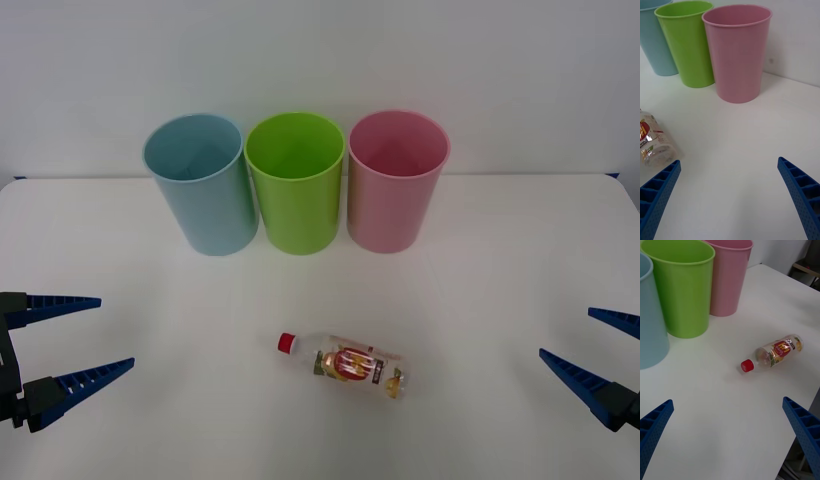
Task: Put cans in the blue bin and PET bottles in the pink bin and trash in the green bin.
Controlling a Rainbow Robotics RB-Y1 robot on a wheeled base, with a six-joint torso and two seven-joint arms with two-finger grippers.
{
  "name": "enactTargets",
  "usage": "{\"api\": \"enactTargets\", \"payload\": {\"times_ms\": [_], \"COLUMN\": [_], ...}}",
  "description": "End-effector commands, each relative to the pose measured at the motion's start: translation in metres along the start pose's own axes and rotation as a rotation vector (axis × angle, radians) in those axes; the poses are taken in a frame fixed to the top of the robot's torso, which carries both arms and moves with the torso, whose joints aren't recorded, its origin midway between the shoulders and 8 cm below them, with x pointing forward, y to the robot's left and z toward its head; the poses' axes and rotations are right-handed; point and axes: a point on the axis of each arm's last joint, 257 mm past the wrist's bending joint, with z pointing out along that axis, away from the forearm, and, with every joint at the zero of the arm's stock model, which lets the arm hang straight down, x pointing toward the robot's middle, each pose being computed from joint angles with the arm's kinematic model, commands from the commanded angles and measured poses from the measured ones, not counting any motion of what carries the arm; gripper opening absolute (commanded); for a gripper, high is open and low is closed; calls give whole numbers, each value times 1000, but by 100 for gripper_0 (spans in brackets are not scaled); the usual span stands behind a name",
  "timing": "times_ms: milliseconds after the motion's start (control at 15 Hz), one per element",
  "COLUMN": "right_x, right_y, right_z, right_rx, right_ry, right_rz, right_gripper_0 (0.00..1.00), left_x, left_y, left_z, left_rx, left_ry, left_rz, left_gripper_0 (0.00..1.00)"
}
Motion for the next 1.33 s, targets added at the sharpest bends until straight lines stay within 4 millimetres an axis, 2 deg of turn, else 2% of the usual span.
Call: {"api": "enactTargets", "payload": {"times_ms": [67,933,1067,1267,1333], "right_x": [0,0,-5,-26,-32], "right_y": [0,0,7,16,22], "right_z": [0,0,5,9,10], "right_rx": [0,0,-15,-42,-59], "right_ry": [0,0,-20,-46,-44], "right_rz": [0,0,-3,-67,-94], "right_gripper_0": [89,88,88,89,91], "left_x": [0,0,0,0,0], "left_y": [0,0,0,0,0], "left_z": [0,0,0,0,0], "left_rx": [0,0,0,0,0], "left_ry": [0,0,0,0,0], "left_rz": [0,0,0,0,0], "left_gripper_0": [100,100,100,100,100]}}
